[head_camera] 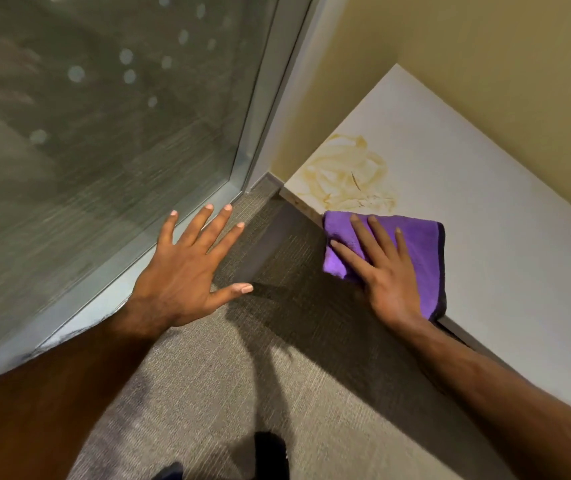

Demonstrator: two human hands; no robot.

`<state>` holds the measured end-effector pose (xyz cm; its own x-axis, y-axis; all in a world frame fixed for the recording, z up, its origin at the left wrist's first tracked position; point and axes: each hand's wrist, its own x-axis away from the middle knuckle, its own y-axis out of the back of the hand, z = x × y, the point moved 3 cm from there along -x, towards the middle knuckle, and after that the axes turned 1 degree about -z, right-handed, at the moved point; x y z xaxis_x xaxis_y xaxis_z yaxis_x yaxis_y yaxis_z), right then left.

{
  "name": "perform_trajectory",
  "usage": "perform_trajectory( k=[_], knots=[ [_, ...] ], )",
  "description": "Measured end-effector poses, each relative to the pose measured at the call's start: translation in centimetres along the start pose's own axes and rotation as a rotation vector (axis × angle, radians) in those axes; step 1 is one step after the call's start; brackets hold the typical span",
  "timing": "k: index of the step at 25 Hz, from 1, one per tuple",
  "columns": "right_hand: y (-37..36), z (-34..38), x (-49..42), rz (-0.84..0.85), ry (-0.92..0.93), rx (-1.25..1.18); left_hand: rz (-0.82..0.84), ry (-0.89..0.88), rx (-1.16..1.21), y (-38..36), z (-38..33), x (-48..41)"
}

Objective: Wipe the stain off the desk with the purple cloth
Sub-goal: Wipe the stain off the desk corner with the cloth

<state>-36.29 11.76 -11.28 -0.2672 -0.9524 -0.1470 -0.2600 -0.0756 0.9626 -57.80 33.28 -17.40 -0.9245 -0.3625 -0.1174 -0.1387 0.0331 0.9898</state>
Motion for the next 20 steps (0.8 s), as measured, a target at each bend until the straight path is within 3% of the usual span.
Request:
perform_trajectory(
  k=[4, 7, 10, 14, 18, 20],
  knots=[
    [-0.4, 2.0, -5.1, 0.022, -0.001, 0.051, 0.015, 0.013, -0.002, -0.3, -0.2, 0.8],
    [-0.6, 2.1, -2.9, -0.027, -0.097, -0.032, 0.009, 0.011, -0.001, -0.4, 0.3, 0.5],
    [-0.4, 1.2, 0.4, -0.015, -0.240, -0.012, -0.015, -0.018, 0.006, -0.6, 0.8, 0.5],
    [-0.1, 0.6, -4.0, 0.059, -0.490, -0.037, -0.032, -0.038, -0.008, -1.3, 0.8, 1.3],
    [-0.6, 1.2, -6.1, 0.104, -0.464, -0.050, -0.018, -0.008, -0.005, -1.6, 0.6, 2.1],
    [-0.4, 0.8, -5.2, 0.117, -0.346, -0.065, -0.003, -0.013, -0.012, -1.5, 0.4, 2.1]
  ],
)
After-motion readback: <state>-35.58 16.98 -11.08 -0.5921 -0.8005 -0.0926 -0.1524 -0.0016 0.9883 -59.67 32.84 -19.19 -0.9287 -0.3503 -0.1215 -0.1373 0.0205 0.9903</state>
